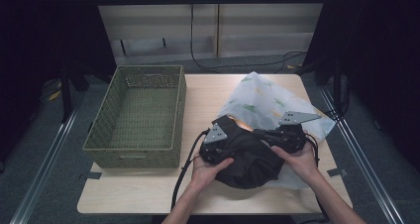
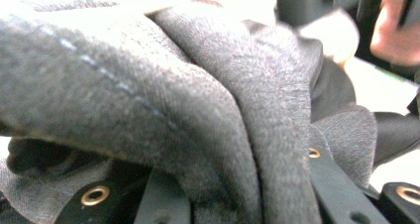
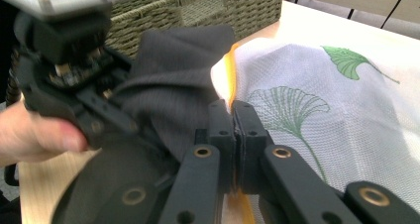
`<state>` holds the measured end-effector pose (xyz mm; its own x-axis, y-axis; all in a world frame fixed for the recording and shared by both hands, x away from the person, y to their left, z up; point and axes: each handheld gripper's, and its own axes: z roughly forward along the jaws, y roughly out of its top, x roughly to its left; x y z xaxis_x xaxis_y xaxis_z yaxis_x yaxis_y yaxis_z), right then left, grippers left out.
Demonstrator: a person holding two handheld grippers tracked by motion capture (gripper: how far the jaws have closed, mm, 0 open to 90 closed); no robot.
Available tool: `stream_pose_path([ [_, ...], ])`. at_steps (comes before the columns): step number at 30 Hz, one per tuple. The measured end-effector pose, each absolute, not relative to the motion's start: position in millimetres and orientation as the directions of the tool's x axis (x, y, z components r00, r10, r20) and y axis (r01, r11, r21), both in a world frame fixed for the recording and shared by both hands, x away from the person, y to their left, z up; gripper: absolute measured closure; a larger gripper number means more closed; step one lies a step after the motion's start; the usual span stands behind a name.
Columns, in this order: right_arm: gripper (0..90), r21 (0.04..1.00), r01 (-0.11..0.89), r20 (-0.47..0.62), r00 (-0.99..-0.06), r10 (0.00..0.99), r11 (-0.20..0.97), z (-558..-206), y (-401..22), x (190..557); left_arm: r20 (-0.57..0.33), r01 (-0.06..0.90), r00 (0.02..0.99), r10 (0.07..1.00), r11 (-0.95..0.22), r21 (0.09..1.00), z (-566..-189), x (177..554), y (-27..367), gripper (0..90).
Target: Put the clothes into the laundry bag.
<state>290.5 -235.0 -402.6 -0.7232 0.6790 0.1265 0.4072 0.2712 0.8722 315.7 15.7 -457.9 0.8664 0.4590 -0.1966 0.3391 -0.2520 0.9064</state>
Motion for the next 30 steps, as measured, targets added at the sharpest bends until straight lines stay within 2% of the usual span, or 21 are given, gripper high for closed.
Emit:
stream_pose_path([
  [11, 88.2, 0.905, 0.335, 0.108, -0.776, 0.621, 0.261, -375, -209, 283, -0.208, 0.342, 0.819, 0.534, -0.164, 0.925, -440, 327, 16, 73.7],
  [17, 88.2, 0.923, 0.304, 0.106, -0.791, 0.603, 0.236, -359, -203, 276, -0.183, 0.301, 0.776, 0.604, -0.099, 0.949, -415, 331, 17, 74.8],
  [24, 88.2, 0.939, 0.287, 0.128, -0.803, 0.582, 0.188, -343, -194, 274, -0.097, 0.261, 0.744, 0.661, -0.154, 0.953, -410, 339, 11, 75.2],
  [26, 88.3, 0.942, 0.298, 0.159, -0.802, 0.576, 0.155, -337, -193, 275, -0.104, 0.277, 0.738, 0.666, -0.159, 0.948, -418, 343, 10, 75.3],
  [27, 88.2, 0.942, 0.314, 0.193, -0.802, 0.565, 0.123, -335, -194, 276, -0.078, 0.280, 0.733, 0.676, -0.195, 0.940, -426, 344, 7, 75.3],
  [30, 88.3, 0.942, 0.316, 0.196, -0.789, 0.582, 0.111, -334, -197, 279, -0.093, 0.308, 0.743, 0.663, -0.216, 0.927, -442, 346, 4, 75.4],
])
